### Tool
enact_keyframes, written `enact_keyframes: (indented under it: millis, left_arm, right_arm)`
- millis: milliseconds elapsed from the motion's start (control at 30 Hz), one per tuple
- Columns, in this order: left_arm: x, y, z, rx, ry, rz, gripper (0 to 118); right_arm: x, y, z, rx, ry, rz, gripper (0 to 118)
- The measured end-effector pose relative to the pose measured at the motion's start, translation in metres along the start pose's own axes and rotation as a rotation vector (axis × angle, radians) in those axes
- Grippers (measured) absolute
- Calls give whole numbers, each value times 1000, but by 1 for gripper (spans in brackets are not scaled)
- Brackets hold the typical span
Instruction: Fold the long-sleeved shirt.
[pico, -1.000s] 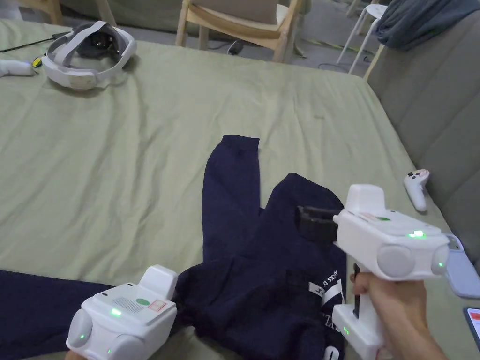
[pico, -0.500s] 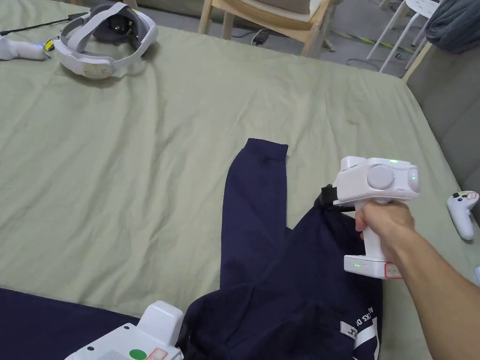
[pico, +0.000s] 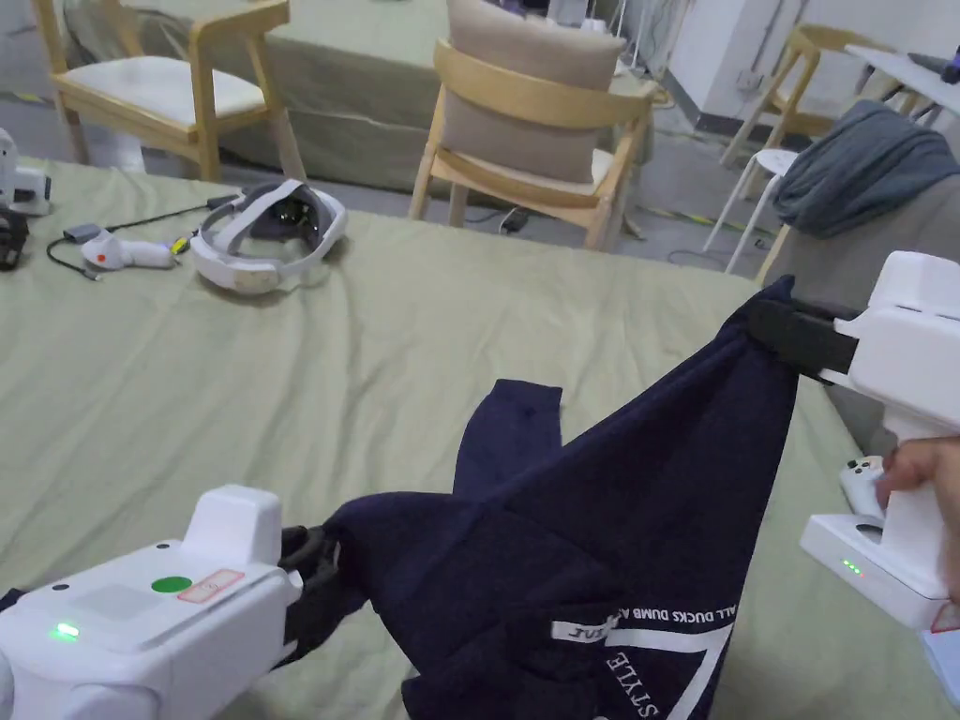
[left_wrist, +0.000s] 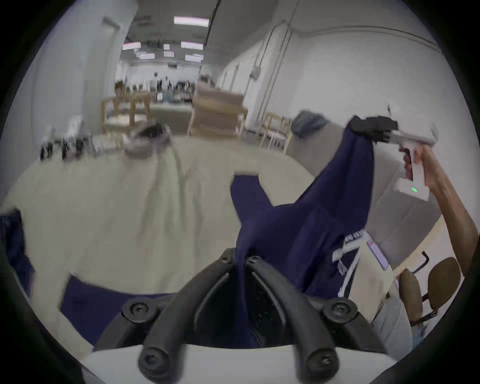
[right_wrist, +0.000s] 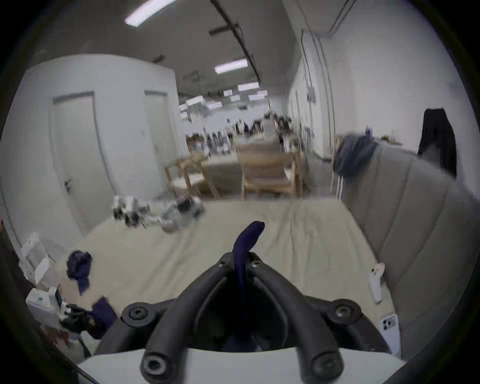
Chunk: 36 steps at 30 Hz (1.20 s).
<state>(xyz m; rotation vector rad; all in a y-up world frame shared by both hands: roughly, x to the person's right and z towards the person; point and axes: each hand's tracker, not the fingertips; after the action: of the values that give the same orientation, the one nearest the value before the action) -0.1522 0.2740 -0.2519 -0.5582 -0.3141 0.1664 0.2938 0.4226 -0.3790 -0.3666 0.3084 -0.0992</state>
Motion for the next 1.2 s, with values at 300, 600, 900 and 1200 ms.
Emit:
enact_keyframes:
  millis: [300,600,900,1200]
  left_arm:
    - [1,192,120,368,98,-175,7]
    - [18,361,189,561,197,-239,7]
    - [22,491,198,632,303,-217,7]
    - [17,584,163,682,402,-194,7]
  right_arm:
    - [-44,125,99,321,75,-48,4]
    - [-100,256,136,499,34,-22,4]
    - [-138,346,121,535,-64,86,4]
    - [-146,404,70,589,-115,95,4]
